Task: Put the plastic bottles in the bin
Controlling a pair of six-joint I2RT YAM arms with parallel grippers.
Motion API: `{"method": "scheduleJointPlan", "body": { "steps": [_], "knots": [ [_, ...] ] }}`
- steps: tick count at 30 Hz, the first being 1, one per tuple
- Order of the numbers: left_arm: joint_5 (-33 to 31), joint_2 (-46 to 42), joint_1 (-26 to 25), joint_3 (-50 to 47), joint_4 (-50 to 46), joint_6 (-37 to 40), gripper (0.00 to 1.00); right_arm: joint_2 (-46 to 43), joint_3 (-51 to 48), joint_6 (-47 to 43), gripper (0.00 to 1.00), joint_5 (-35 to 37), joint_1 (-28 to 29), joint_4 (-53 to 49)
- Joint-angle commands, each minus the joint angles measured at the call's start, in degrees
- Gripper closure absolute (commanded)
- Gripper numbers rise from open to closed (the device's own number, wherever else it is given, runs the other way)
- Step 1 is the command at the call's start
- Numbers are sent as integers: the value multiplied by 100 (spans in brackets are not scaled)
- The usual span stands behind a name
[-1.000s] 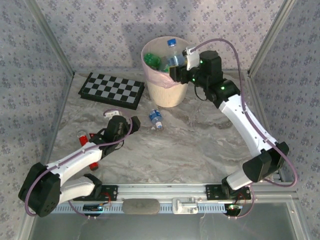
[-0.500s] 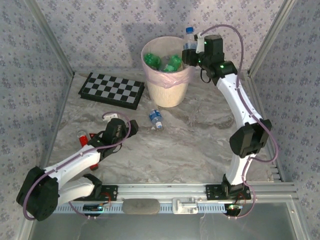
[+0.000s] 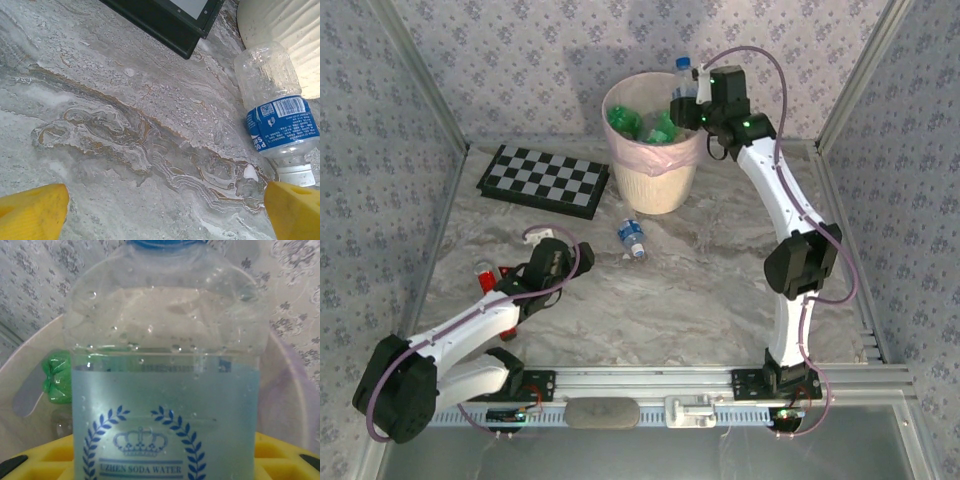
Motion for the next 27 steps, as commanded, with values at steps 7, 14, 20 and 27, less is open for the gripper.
{"method": "scheduleJointPlan", "body": {
  "steps": [7, 14, 20, 27],
  "knots": [
    [79, -140, 35, 42, -7, -6, 0, 76, 325, -210, 16, 351, 127, -496],
    [149, -129, 39, 110, -16, 52, 0, -239, 275, -371, 1, 430, 165, -626],
    [295, 77, 29, 327, -7, 106, 0, -1000, -658, -400, 1, 434, 166, -128],
    [417, 628, -150, 785, 1, 167, 0, -2284, -2575, -311, 1, 612, 143, 778]
  ]
}}
